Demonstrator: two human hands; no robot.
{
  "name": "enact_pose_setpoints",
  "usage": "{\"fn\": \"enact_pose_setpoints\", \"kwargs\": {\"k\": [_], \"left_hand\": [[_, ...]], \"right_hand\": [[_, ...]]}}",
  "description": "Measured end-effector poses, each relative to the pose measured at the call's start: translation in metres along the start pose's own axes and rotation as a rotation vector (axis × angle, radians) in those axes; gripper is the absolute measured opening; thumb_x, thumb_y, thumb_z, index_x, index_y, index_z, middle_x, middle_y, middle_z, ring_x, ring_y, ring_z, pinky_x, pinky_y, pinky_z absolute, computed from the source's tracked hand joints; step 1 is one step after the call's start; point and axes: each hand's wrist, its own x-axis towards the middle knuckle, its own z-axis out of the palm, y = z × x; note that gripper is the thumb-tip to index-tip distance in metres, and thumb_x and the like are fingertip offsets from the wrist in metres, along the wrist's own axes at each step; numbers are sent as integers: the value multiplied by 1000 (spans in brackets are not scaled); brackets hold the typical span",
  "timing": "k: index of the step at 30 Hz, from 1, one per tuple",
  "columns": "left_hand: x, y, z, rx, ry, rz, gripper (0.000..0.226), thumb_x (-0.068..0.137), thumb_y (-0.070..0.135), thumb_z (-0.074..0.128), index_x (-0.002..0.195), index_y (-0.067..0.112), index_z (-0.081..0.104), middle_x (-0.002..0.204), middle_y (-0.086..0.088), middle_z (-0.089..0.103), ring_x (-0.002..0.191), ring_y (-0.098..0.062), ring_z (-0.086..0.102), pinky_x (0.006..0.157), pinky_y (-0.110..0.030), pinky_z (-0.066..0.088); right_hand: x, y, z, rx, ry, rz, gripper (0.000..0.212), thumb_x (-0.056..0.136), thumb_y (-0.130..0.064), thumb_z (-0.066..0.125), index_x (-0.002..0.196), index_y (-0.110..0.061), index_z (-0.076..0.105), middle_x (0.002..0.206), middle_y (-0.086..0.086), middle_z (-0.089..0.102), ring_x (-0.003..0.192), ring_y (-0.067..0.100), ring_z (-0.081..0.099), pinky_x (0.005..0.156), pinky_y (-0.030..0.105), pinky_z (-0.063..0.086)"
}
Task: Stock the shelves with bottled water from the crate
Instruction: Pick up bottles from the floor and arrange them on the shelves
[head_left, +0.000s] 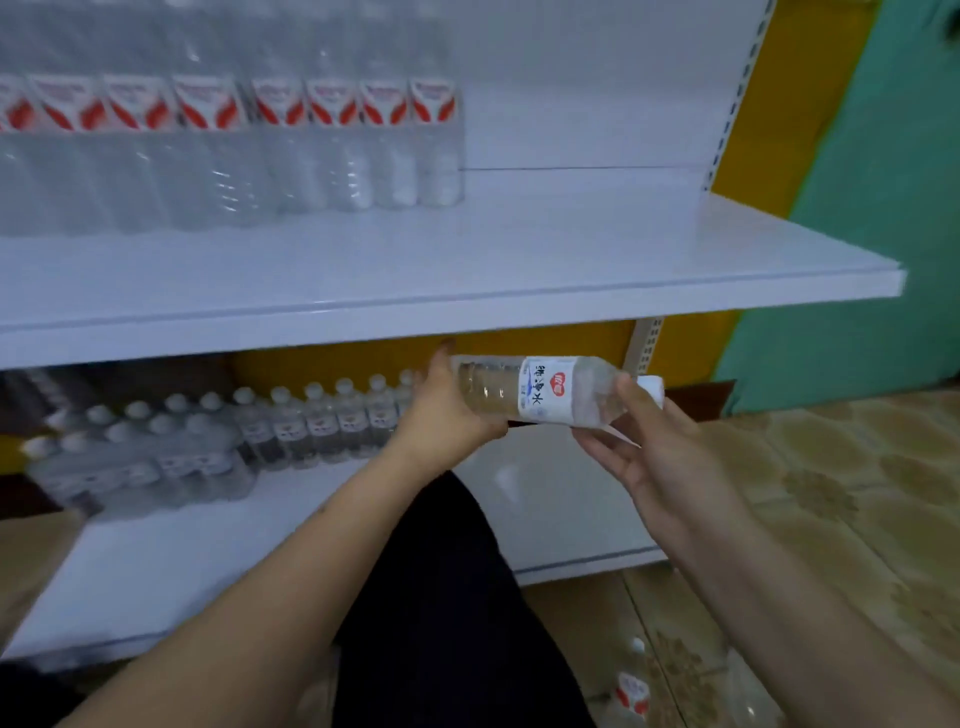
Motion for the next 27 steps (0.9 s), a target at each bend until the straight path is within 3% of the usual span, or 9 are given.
{"fn": "enact_pose_setpoints", "kwargs": {"k": [3,6,8,13,17,19,22,25,27], "left_hand": [[0,-25,-47,-367,63,-230,113,49,35,70,150,18,24,131,-6,53,116,-25,57,94,-45,53],[-2,-63,-82,-643,184,-396,66,73,23,65,133,6,44,125,-12,55,103,-26,60,76,-38,59],[-3,-98,-98,-716,267,-482,42,87,17,59,126,4,51,120,-13,57,100,-25,60,81,-38,58],[-10,-188,-111,-891,318,-696,24,98,21,49,119,13,57,119,-9,61,101,-22,58,78,-33,53],[2,-233,-108,-1087,392,-845,25,99,16,48,121,11,59,108,-8,62,90,-20,58,64,-28,51],[13,-252,-107,-1170,484,-883,29,99,10,47,126,7,57,114,-11,62,86,-19,60,70,-30,51],[35,-287,-107,-1305,557,-912,38,102,6,40,140,3,46,143,-12,49,123,-26,53,97,-34,46],[53,-311,-114,-1259,559,-917,45,100,4,37,145,0,37,152,-16,37,133,-27,44,105,-36,40],[66,-328,-123,-1235,539,-920,47,101,4,34,147,-1,32,155,-16,31,141,-29,34,109,-38,36]], "right_hand": [[7,13,40,-73,-90,47,28,96,-26,58,118,-11,64,111,6,73,102,20,71,96,41,53],[15,39,81,-130,-156,104,29,96,-25,60,119,-9,64,112,7,73,102,20,71,96,40,53],[21,63,112,-194,-188,124,26,94,-23,62,115,-8,64,111,9,73,100,21,71,94,39,54],[44,126,178,-407,-271,145,16,92,-19,67,106,-12,65,110,10,71,100,23,70,84,33,57],[81,170,217,-658,-358,96,27,89,-27,71,113,-15,65,116,10,69,102,27,69,88,44,58],[99,190,235,-798,-399,48,28,81,-36,76,104,-23,69,114,6,68,100,27,69,84,49,58],[126,225,263,-994,-481,-6,38,69,-51,76,96,-26,69,108,4,70,96,27,69,83,51,58],[156,259,288,-999,-545,23,36,86,-33,73,117,-16,67,108,2,71,92,20,70,76,36,59],[176,285,307,-1041,-574,21,38,86,-30,74,120,-14,67,107,0,70,92,19,70,81,39,59]]}}
